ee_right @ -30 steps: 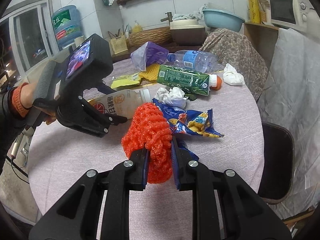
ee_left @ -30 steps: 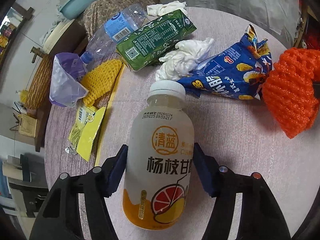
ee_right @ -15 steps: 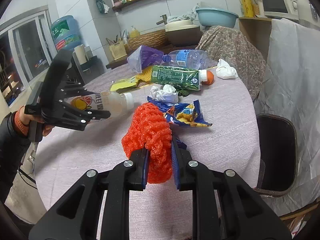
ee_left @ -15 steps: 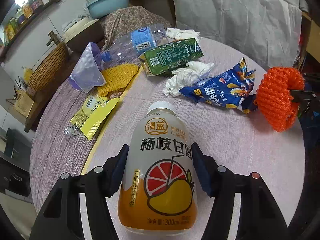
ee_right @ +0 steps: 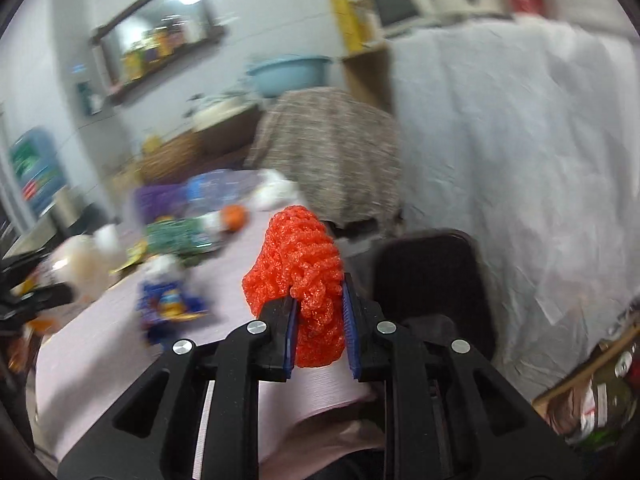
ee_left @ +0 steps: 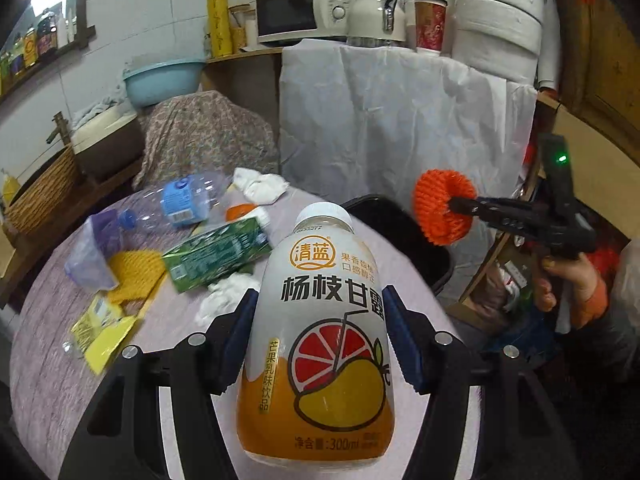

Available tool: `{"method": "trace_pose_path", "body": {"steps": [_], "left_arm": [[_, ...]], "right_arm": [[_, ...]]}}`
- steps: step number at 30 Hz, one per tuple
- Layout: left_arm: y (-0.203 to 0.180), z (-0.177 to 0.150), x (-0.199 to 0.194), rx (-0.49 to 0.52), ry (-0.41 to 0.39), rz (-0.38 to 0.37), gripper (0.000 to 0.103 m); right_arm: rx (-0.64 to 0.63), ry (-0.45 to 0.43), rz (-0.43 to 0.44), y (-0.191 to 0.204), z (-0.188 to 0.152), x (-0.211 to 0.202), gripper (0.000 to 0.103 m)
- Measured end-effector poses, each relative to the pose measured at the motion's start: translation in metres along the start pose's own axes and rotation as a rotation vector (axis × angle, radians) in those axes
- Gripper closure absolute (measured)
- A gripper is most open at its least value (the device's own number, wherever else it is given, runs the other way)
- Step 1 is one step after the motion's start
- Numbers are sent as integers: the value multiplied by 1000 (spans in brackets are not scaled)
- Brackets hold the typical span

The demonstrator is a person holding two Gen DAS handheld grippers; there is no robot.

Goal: Collect trash
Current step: 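Carry both items over the black bin and open both grippers to drop them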

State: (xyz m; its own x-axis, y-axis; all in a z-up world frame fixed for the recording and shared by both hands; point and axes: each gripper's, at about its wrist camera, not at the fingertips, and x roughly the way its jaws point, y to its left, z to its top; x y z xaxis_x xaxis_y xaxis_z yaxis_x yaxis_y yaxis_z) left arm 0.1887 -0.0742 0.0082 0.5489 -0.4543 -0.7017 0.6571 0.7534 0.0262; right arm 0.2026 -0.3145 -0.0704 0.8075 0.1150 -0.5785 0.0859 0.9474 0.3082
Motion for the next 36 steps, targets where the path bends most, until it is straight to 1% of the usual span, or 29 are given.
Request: {"method": "trace_pose_path", "body": {"steps": [1, 2, 3, 5, 7, 9, 11, 12, 13, 15, 19, 23, 26, 29, 32, 36], "left_arm": [[-7, 8, 10, -2, 0, -21, 41], [-15, 19, 24, 1, 4, -42, 41], [-23, 25, 31, 5, 5, -52, 41], [-38, 40, 55, 14, 22, -70, 41], [-50, 52, 77, 14, 41, -81, 41], [-64, 63, 97, 36, 58, -85, 41], [-75, 71, 114, 49, 74, -80, 41], [-80, 76, 124, 51, 87, -85, 41], [-85, 80, 132, 53, 98, -86, 41], [-94, 86, 147, 48, 120, -93, 41], [-110, 95, 178, 37, 169, -90, 41], [-119, 98, 211, -24, 241, -112, 41], [-130, 98, 240, -45, 305, -85, 41], [-137, 94, 273, -101, 385, -73, 41], [-138, 83, 307, -160, 465, -39, 41], [-138, 62, 342, -168, 555, 27, 41]], "right_arm": [[27, 18, -39, -16, 1, 17, 83], [47, 37, -59, -27, 0, 31, 83], [79, 63, -77, -40, -2, 48, 83], [101, 113, -116, -59, -8, 78, 83], [112, 154, -145, -73, -17, 105, 82], [127, 184, -153, -86, -26, 123, 82], [135, 196, -173, -95, -34, 136, 78], [139, 202, -179, -100, -37, 142, 70], [147, 210, -185, -103, -42, 145, 56], [169, 208, -185, -110, -49, 150, 47], [197, 185, -231, -127, -63, 140, 46], [279, 121, -273, -147, -72, 109, 45], [309, 79, -307, -157, -74, 87, 44], [337, 53, -337, -166, -76, 70, 44], [344, 45, -346, -171, -77, 60, 44], [328, 35, -358, -171, -80, 49, 44]]}}
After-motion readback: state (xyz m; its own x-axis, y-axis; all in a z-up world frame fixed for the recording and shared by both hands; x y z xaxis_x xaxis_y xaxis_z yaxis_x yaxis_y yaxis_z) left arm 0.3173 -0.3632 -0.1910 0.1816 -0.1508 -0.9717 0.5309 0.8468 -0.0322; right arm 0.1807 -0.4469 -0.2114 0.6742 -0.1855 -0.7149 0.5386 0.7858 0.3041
